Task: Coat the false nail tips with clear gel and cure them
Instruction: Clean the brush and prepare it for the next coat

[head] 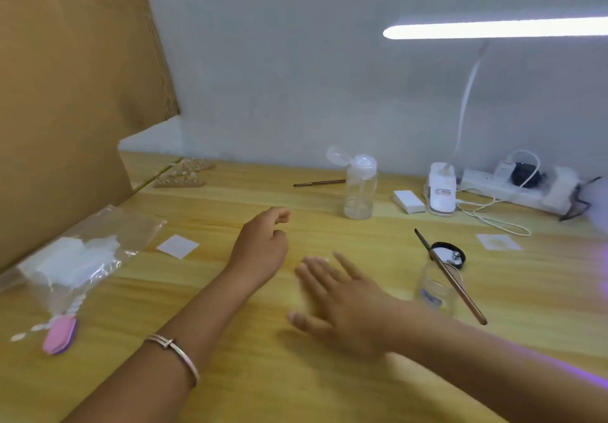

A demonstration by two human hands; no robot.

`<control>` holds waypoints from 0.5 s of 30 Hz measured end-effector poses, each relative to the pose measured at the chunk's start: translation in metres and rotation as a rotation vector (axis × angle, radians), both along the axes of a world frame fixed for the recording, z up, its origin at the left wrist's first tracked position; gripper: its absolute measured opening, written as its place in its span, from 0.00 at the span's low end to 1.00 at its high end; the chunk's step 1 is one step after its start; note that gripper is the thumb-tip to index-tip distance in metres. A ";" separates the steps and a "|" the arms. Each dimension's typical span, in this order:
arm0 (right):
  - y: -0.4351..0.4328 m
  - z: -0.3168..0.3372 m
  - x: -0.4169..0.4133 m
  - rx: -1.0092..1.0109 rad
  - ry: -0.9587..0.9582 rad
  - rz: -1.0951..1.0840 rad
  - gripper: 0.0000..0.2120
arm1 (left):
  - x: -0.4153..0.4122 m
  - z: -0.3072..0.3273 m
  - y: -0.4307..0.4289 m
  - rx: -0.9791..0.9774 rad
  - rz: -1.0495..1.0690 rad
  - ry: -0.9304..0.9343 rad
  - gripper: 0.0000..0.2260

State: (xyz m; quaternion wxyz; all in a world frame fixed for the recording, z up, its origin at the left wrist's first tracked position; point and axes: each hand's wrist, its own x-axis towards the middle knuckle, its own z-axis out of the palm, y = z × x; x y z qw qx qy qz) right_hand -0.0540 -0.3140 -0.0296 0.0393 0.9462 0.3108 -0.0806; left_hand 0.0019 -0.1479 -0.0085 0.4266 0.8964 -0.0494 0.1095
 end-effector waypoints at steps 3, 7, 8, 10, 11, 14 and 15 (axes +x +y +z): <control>-0.007 0.025 0.042 -0.033 0.027 -0.386 0.40 | 0.003 0.004 -0.001 -0.028 0.014 -0.051 0.21; 0.039 -0.005 -0.018 0.075 -0.068 -0.015 0.36 | 0.006 0.007 0.002 -0.082 0.016 -0.065 0.21; 0.042 -0.013 -0.044 0.093 -0.156 0.089 0.32 | 0.006 0.006 0.005 -0.081 0.015 -0.059 0.21; 0.019 -0.026 -0.073 0.116 -0.155 0.159 0.27 | 0.004 0.003 0.011 -0.071 0.007 -0.040 0.21; 0.004 -0.024 -0.077 0.076 -0.178 0.148 0.28 | 0.002 0.001 0.014 -0.069 0.000 -0.030 0.21; -0.028 0.003 -0.042 0.041 -0.185 -0.099 0.37 | -0.004 -0.003 0.017 -0.084 -0.011 -0.009 0.20; -0.033 0.012 -0.024 0.011 -0.061 -0.218 0.38 | -0.004 -0.004 0.015 -0.093 -0.007 -0.006 0.20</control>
